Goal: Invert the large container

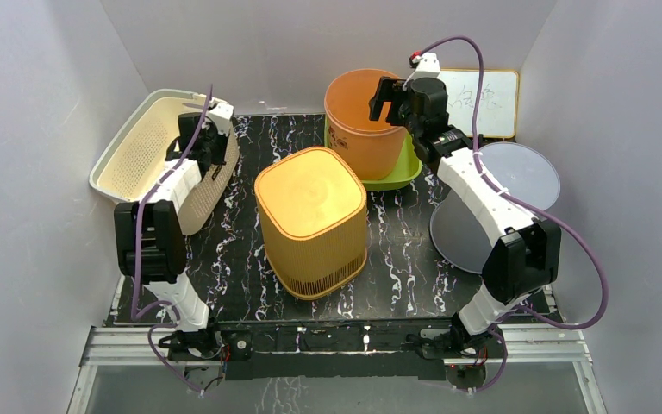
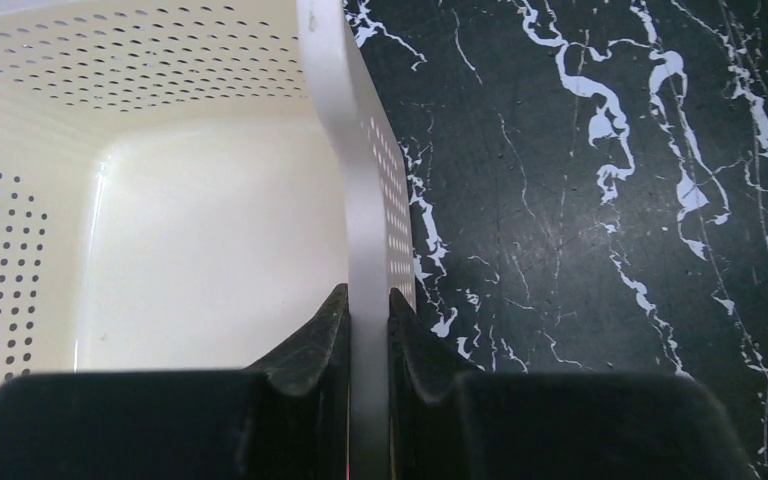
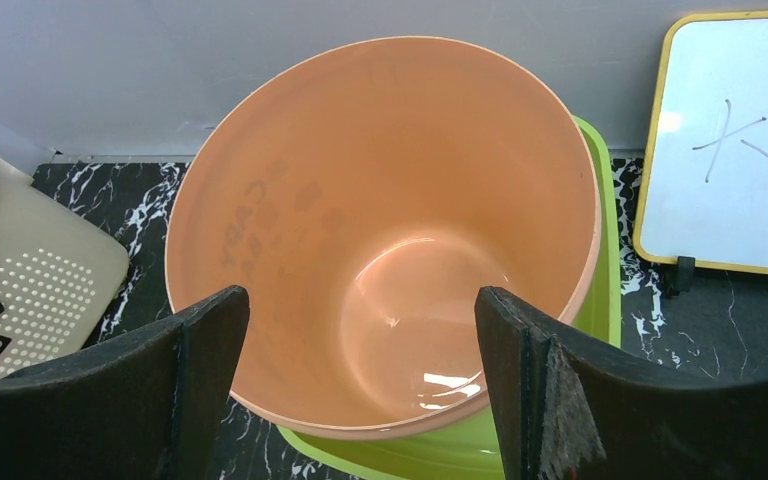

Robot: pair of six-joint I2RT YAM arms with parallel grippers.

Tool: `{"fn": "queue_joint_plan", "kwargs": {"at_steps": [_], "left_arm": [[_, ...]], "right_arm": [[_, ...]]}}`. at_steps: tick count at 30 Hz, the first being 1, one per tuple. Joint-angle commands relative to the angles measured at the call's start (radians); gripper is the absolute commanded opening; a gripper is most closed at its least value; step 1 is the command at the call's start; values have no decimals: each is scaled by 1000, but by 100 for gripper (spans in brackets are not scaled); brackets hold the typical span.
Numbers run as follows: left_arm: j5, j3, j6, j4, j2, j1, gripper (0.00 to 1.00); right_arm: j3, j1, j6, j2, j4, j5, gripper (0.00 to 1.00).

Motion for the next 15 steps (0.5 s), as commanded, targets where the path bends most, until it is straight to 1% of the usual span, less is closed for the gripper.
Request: {"fn": "queue_joint_plan", "kwargs": {"at_steps": [1, 5, 10, 15], "left_arm": [[101, -3, -47, 20, -39, -7, 0], [158, 57, -116, 5, -76, -7, 0], [216, 186, -234, -48, -118, -7, 0], [242, 273, -365, -33, -168, -7, 0]], "right_arm": [[14, 1, -13, -2, 71, 18, 82], [8, 1, -13, -9, 74, 26, 82], [-2, 0, -7, -20, 79, 28, 83], [-8, 1, -3, -31, 81, 29, 83]]}}
